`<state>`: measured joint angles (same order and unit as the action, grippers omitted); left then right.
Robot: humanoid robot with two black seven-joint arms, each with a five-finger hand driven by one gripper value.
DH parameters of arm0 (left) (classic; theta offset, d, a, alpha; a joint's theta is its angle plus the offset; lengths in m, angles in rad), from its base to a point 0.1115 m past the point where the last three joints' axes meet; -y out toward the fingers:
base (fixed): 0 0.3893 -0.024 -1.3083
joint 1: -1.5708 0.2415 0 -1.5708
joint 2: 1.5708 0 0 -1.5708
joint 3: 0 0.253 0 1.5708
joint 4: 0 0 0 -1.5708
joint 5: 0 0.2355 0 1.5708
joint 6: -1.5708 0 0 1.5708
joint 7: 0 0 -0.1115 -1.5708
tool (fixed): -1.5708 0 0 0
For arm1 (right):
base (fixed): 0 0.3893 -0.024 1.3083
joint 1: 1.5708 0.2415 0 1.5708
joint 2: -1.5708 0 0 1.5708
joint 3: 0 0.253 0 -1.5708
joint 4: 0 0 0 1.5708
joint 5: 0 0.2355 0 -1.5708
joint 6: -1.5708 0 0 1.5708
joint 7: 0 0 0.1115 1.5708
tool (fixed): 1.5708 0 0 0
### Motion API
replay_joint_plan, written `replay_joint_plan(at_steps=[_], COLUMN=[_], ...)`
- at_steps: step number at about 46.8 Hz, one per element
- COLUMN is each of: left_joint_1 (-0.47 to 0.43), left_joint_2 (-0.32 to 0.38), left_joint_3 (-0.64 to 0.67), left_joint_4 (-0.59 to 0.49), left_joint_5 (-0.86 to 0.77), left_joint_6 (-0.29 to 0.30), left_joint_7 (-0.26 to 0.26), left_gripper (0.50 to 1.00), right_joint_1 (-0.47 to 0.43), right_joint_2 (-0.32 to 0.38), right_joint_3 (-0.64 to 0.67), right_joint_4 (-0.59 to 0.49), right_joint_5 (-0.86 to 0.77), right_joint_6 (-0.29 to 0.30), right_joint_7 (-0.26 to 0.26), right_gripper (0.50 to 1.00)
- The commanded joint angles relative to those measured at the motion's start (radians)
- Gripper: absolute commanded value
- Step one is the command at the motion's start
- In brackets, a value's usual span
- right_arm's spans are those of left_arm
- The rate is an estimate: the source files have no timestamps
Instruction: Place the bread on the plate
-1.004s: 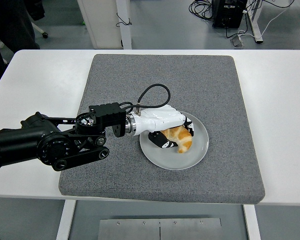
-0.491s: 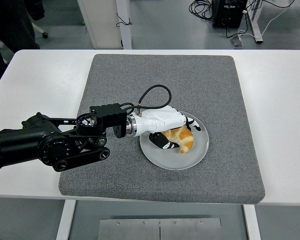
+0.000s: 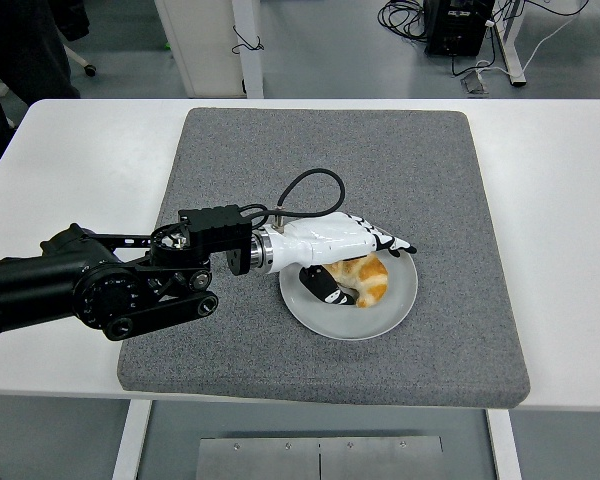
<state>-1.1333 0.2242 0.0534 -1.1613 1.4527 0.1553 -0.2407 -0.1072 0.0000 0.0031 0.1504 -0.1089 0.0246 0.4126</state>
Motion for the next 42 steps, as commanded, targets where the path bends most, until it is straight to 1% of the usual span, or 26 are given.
replay_joint_plan(at_steps=[1,8,10,15,23,30,33,37,42], left_joint_1=[-0.002,-0.006,-0.006,-0.008,-0.005,0.001,0.003,0.009,0.049], left_joint_2=[0.006,0.010,0.014,0.027,0.041,0.066,0.069,0.083,0.107], left_joint_3=[-0.006,-0.036,-0.050,-0.092,-0.173,-0.225,-0.240,-0.273,-0.331], left_joint_4=[-0.001,-0.003,-0.005,-0.005,-0.003,-0.003,-0.001,-0.001,0.002], left_joint_5=[0.000,-0.034,-0.055,-0.110,-0.262,-0.402,-0.452,-0.523,-0.650], left_joint_6=[0.000,0.000,0.000,0.000,-0.002,-0.046,-0.059,-0.059,-0.056], left_joint_7=[-0.008,-0.012,-0.028,-0.086,-0.114,-0.172,-0.177,-0.177,-0.166], left_gripper=[0.895,0.908,0.908,0.913,0.921,0.924,0.924,0.928,0.945], right_joint_1=[0.000,0.000,0.001,0.000,0.000,0.000,0.000,0.000,0.000], right_joint_2=[0.000,0.000,0.000,0.000,0.000,0.000,0.000,0.000,0.000], right_joint_3=[0.000,0.000,0.000,0.000,0.000,0.000,0.000,0.000,0.000], right_joint_4=[0.000,0.000,0.000,0.000,0.000,0.000,0.000,0.000,0.000], right_joint_5=[0.000,0.000,0.000,0.000,0.000,0.000,0.000,0.000,0.000], right_joint_6=[0.001,0.000,0.000,0.000,0.000,0.000,0.000,0.000,0.000], right_joint_7=[0.000,0.000,0.000,0.000,0.000,0.000,0.000,0.000,0.000], right_gripper=[1.000,1.000,1.000,1.000,1.000,1.000,1.000,1.000,1.000])
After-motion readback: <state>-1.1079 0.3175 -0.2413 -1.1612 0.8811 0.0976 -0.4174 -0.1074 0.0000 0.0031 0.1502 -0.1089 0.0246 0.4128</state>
